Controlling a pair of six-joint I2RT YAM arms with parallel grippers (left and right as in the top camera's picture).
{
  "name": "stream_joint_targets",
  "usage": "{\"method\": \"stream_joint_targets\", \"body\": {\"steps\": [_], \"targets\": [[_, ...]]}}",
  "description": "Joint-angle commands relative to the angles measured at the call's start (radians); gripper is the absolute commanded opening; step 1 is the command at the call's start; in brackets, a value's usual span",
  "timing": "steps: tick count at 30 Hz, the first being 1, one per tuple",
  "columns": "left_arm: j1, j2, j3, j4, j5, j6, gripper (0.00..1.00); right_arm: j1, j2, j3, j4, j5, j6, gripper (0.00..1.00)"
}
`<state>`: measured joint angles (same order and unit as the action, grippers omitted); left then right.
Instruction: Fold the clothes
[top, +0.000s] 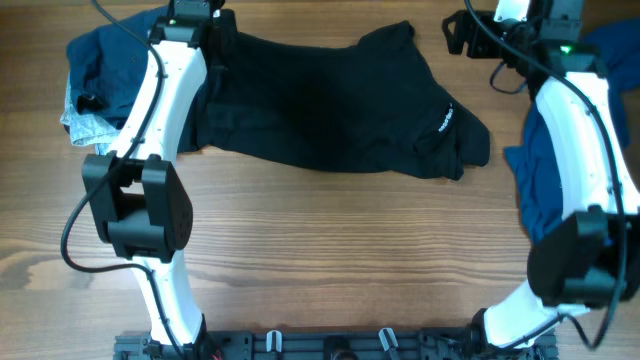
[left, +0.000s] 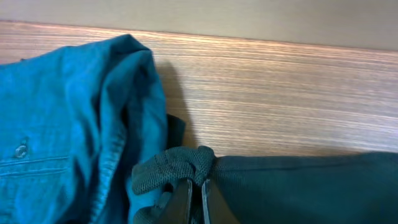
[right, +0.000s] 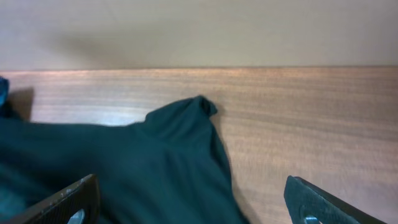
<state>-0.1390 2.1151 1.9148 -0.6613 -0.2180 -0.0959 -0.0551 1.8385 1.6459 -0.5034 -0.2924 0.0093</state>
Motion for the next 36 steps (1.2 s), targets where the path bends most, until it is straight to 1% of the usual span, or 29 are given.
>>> {"method": "stream_joint_targets", "body": {"steps": [1,3,8,11,14,16,19,26,34,36], "targets": [[-0.040,0.001,0.010,0.003,0.012,-0.025,0.04,0.019,0.132,0.015,0.090,-0.019,0.004,0.92],[-0.067,0.002,0.010,0.002,0.012,-0.025,0.04,0.039,0.216,0.015,0.210,-0.015,0.025,0.90],[-0.116,0.002,0.010,-0.011,0.012,-0.026,0.04,0.104,0.376,0.015,0.424,0.042,0.082,0.90],[-0.127,0.003,0.006,-0.018,0.010,-0.027,0.04,0.132,0.448,0.016,0.536,0.076,0.159,0.87],[-0.118,0.008,0.002,-0.029,-0.008,-0.051,0.04,0.137,0.500,0.017,0.644,0.087,0.265,0.83],[-0.113,0.011,0.002,-0.032,-0.008,-0.051,0.04,0.137,0.525,0.017,0.707,0.090,0.290,0.80],[-0.108,0.011,0.002,-0.029,-0.008,-0.051,0.04,0.137,0.545,0.017,0.748,0.118,0.315,0.75],[-0.106,0.011,0.002,-0.029,-0.008,-0.051,0.04,0.137,0.590,0.026,0.805,0.145,0.315,0.72],[-0.106,0.011,0.002,-0.035,-0.008,-0.051,0.04,0.137,0.631,0.065,0.799,0.159,0.311,0.72],[-0.106,0.011,0.002,-0.035,-0.008,-0.051,0.04,0.137,0.642,0.066,0.802,0.163,0.312,0.68]]}}
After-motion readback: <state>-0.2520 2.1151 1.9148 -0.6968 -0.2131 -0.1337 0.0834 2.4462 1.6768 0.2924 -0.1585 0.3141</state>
